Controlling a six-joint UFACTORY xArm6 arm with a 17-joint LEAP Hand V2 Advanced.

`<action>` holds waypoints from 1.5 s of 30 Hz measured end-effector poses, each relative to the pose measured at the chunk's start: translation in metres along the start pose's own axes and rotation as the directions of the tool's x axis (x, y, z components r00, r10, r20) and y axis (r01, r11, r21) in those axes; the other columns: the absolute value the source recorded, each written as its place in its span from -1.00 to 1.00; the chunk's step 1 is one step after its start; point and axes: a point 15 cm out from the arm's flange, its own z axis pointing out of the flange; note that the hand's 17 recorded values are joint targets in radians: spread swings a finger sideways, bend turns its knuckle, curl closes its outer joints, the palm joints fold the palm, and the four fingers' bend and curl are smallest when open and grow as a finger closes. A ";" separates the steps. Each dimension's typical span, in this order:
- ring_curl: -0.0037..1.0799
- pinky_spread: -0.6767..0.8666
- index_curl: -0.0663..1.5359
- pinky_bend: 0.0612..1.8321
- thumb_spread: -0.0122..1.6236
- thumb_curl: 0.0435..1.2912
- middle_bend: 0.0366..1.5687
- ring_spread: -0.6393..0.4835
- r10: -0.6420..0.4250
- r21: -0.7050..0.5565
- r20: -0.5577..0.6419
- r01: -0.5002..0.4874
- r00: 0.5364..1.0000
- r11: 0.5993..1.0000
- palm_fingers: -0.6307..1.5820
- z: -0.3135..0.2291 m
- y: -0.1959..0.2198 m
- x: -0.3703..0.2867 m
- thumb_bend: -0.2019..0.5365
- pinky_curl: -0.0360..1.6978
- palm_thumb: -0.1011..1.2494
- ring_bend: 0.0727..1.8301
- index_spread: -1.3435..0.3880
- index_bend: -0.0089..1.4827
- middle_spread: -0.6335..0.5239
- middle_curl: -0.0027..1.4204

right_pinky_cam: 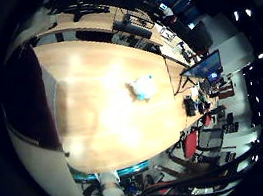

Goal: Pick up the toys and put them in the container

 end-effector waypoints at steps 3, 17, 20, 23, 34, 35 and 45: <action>0.00 -0.49 -0.09 0.39 0.73 -0.73 0.55 -0.22 -0.036 0.000 0.011 0.036 0.999 0.999 0.69 -0.001 -0.008 -0.024 -0.47 -0.25 0.15 0.53 0.22 0.42 -0.22 -0.12; 0.00 -0.49 -0.09 0.38 0.73 -0.74 0.55 -0.22 -0.192 -0.052 0.038 0.194 0.981 0.980 0.69 0.024 -0.021 -0.121 -0.47 -0.24 0.17 0.54 0.23 0.43 -0.22 -0.13; 0.00 -0.49 -0.09 0.38 0.73 -0.74 0.55 -0.22 -0.211 -0.062 0.044 0.214 0.976 0.975 0.69 0.030 -0.020 -0.134 -0.47 -0.24 0.17 0.54 0.24 0.43 -0.22 -0.13; 0.00 -0.49 -0.09 0.38 0.73 -0.74 0.55 -0.22 -0.240 -0.068 0.054 0.243 0.969 0.968 0.69 0.033 -0.016 -0.153 -0.47 -0.24 0.17 0.53 0.24 0.43 -0.22 -0.13; 0.00 -0.49 -0.09 0.38 0.72 -0.73 0.55 -0.22 -0.321 -0.113 0.081 0.328 0.944 0.938 0.69 0.057 -0.005 -0.203 -0.47 -0.23 0.19 0.53 0.24 0.43 -0.22 -0.13; 0.00 -0.49 -0.09 0.38 0.72 -0.73 0.55 -0.22 -0.325 -0.118 0.083 0.333 0.942 0.936 0.69 0.059 -0.004 -0.207 -0.47 -0.23 0.19 0.53 0.24 0.43 -0.22 -0.13; 0.00 -0.49 -0.09 0.38 0.72 -0.73 0.55 -0.22 -0.332 -0.135 0.073 0.339 0.941 0.931 0.69 0.071 -0.006 -0.211 -0.47 -0.23 0.19 0.54 0.25 0.43 -0.22 -0.13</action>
